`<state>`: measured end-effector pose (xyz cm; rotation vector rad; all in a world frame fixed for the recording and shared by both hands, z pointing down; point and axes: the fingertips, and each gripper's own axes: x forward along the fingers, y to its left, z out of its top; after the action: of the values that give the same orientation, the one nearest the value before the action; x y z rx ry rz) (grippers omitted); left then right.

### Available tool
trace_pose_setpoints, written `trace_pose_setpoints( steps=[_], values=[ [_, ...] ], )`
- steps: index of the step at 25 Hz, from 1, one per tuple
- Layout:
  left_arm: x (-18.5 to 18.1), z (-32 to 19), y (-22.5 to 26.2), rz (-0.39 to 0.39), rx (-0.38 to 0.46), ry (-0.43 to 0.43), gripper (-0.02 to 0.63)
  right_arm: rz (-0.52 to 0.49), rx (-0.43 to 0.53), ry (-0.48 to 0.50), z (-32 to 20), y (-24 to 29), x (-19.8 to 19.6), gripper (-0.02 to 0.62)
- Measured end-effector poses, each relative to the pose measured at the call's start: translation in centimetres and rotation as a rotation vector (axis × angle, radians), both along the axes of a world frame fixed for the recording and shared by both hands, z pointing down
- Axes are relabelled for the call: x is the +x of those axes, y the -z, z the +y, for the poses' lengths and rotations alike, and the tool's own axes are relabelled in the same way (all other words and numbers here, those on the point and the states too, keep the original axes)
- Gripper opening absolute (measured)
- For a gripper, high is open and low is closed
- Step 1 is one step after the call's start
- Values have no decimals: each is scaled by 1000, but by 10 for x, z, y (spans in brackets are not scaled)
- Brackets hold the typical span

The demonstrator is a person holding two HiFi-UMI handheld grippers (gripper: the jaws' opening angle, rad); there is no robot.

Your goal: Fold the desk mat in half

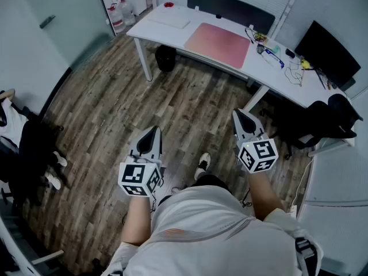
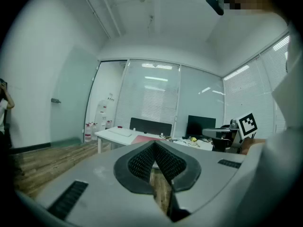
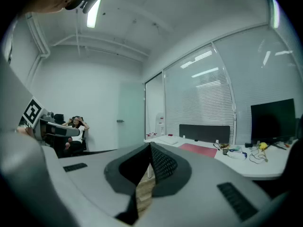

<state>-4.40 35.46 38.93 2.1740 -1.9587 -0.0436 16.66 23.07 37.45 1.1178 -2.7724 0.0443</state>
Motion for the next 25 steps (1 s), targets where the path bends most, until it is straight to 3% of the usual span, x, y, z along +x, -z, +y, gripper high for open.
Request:
trace_pose_setpoints(
  steps=[25],
  values=[
    [6, -17, -6, 5, -39, -4, 12, -30, -58, 15, -26, -23, 1, 52]
  ],
)
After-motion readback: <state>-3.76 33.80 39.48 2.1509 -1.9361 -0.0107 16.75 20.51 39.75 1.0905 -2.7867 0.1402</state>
